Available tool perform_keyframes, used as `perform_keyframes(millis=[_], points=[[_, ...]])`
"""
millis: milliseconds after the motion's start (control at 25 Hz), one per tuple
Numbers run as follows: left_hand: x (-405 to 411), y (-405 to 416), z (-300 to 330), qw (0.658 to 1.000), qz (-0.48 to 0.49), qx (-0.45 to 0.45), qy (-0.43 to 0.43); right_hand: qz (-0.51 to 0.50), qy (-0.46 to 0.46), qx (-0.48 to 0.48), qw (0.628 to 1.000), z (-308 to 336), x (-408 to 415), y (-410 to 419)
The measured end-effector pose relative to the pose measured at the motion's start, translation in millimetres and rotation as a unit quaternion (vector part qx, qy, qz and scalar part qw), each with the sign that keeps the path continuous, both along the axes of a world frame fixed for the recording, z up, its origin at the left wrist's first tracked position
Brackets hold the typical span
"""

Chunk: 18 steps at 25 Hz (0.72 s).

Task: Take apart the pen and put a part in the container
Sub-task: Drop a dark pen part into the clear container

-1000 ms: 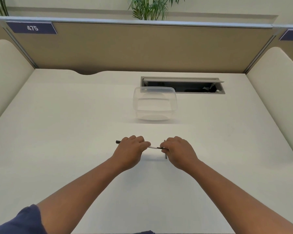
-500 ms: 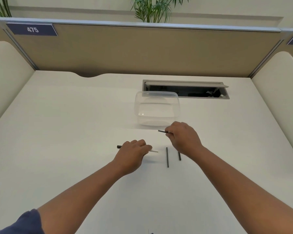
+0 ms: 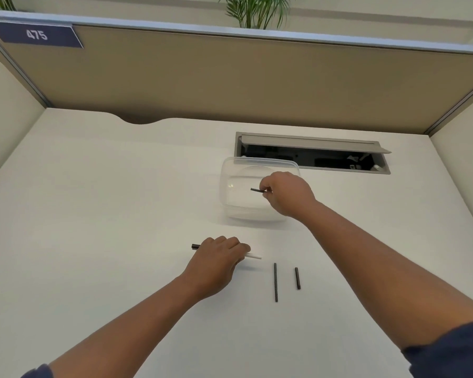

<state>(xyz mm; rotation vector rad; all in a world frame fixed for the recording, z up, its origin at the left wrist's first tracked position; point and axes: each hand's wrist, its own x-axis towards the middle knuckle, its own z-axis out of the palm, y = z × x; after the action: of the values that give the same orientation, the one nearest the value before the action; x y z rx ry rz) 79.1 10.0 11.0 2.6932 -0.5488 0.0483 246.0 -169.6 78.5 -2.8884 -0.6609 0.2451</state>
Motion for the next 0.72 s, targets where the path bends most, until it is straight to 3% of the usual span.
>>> perform_keyframes(millis=[320, 720], points=[[14, 8, -19, 0.999, 0.012, -0.012, 0.034, 0.009, 0.092, -0.061, 0.994, -37, 41, 20], [17, 12, -27, 0.998, 0.016, -0.005, 0.055, 0.002, 0.095, -0.051, 0.994, -66, 47, 25]])
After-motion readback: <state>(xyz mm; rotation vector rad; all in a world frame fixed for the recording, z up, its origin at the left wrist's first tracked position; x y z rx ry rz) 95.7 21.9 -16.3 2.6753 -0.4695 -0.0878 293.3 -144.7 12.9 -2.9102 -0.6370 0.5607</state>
